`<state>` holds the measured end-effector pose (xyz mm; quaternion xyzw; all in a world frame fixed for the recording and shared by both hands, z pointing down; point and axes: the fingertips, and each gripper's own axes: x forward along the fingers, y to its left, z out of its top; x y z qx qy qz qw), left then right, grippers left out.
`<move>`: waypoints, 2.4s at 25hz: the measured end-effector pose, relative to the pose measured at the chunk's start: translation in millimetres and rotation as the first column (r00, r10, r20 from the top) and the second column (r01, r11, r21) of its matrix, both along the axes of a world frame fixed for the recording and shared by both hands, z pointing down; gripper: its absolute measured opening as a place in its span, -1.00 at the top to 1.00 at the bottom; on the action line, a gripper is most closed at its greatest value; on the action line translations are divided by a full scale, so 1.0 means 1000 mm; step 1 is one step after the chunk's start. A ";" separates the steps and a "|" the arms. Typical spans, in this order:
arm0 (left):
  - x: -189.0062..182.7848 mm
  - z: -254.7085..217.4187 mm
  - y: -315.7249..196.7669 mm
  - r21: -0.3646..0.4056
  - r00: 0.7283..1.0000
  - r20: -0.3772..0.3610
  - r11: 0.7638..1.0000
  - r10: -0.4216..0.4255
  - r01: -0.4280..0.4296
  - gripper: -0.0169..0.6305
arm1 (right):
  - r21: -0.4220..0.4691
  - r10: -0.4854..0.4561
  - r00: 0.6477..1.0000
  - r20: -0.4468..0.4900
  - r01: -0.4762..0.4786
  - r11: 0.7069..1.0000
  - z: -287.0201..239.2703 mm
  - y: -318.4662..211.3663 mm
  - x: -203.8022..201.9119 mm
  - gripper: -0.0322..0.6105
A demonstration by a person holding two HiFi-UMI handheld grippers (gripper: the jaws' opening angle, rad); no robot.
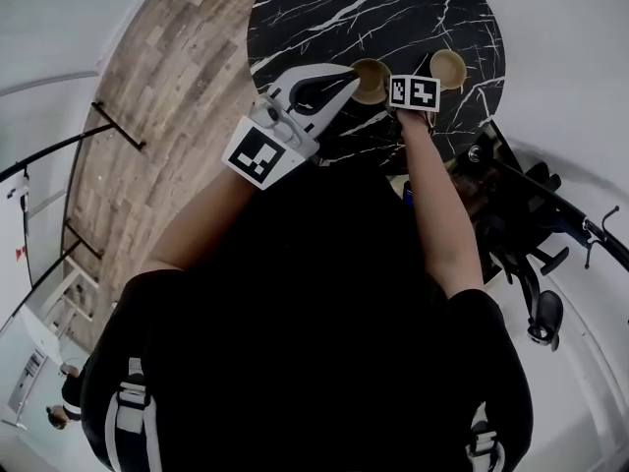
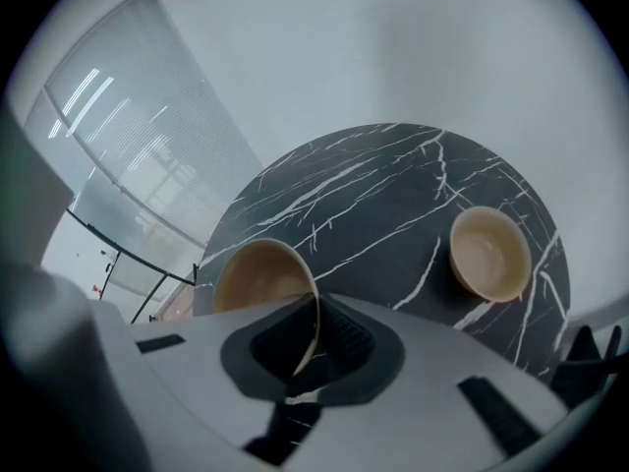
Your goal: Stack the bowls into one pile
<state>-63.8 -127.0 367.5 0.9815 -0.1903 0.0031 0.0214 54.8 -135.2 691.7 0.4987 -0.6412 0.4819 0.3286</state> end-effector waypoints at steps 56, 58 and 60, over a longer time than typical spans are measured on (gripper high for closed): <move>0.106 -0.009 0.029 0.000 0.961 -0.008 0.961 0.278 -0.278 0.94 | -0.024 0.327 0.945 -0.019 -0.327 0.945 0.004 0.092 0.145 0.72; 0.109 -0.009 0.028 -0.004 0.958 -0.010 0.958 0.287 -0.287 0.94 | -0.009 0.329 0.944 -0.029 -0.329 0.944 -0.002 0.090 0.151 0.71; 0.115 -0.008 0.027 0.006 0.955 -0.013 0.955 0.296 -0.296 0.94 | 0.005 0.337 0.941 -0.035 -0.337 0.941 -0.007 0.088 0.160 0.71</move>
